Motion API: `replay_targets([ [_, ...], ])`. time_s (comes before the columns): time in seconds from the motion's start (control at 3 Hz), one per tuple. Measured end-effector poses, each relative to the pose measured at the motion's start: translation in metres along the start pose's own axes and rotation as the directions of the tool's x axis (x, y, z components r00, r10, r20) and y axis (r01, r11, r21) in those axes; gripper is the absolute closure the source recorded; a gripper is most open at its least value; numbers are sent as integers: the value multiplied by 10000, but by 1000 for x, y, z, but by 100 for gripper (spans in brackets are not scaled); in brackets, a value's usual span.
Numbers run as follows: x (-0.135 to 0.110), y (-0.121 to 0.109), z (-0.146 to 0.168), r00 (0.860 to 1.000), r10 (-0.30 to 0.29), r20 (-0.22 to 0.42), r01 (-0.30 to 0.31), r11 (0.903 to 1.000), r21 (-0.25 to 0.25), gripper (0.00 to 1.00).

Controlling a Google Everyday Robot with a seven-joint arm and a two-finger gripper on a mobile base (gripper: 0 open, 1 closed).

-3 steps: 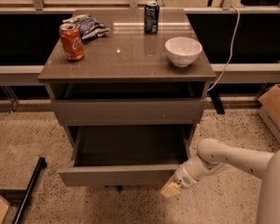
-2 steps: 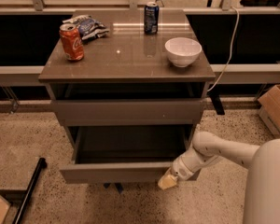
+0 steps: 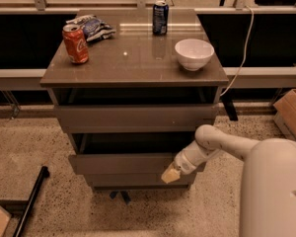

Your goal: Close middle drawer

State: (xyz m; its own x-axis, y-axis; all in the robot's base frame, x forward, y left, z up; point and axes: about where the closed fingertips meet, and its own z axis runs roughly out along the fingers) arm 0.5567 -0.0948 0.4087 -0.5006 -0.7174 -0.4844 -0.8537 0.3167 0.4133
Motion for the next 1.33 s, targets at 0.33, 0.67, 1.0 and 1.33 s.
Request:
replay_targets([
  [0.33,-56,-49,-16,9947,-1024,-1,1021,9919,757,100],
  [0.67,-59,-51,-18,9943,-1065,15,1060,9911,807,81],
  [1.0,-59,-50,-15,9943,-1068,3,1065,9914,756,57],
  [1.33,-59,-49,-12,9943,-1069,-7,1066,9917,714,36],
])
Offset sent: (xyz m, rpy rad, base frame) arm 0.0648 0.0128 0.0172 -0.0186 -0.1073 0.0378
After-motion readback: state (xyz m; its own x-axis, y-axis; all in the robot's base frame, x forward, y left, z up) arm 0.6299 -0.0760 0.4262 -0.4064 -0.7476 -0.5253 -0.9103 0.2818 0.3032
